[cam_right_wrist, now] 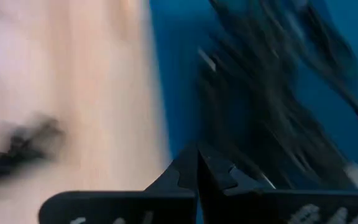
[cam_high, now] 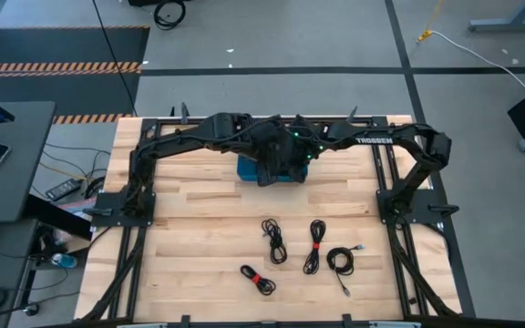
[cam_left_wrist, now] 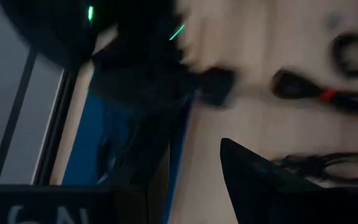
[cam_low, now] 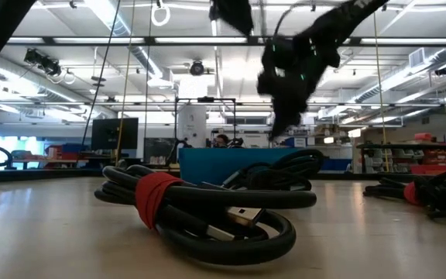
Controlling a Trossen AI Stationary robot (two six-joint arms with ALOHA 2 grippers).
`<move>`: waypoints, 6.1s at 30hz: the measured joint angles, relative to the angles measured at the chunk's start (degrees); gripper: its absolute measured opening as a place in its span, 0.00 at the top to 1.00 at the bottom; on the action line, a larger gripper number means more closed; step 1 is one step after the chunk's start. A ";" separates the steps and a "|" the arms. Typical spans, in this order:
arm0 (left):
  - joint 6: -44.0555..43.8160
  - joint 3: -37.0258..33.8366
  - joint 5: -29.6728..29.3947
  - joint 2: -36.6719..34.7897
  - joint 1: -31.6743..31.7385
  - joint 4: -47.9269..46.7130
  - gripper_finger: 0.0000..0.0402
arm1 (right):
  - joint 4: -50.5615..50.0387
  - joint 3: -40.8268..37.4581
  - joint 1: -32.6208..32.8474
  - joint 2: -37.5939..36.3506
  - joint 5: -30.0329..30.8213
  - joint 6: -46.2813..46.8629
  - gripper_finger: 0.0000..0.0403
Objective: Pick and place USB-C Cables
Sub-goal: Adjust the blue bin
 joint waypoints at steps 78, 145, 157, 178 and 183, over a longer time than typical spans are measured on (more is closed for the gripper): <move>10.67 1.57 -5.02 -8.23 -1.62 6.97 0.63 | -10.06 0.09 8.24 -11.92 2.66 8.57 1.00; 3.05 1.61 -22.24 -19.31 2.95 -9.65 0.63 | -14.40 0.05 17.96 3.19 3.17 6.61 1.00; 2.62 1.61 -20.24 -19.26 2.95 -9.61 0.63 | -4.65 0.07 7.16 -5.61 9.64 3.10 1.00; 2.20 1.61 -18.35 -19.24 2.93 -9.22 0.63 | 2.87 0.07 -10.31 5.58 -0.89 -0.93 1.00; 2.16 1.60 -18.36 -19.24 2.94 -9.22 0.63 | 6.66 0.07 -9.34 8.50 -3.99 0.22 1.00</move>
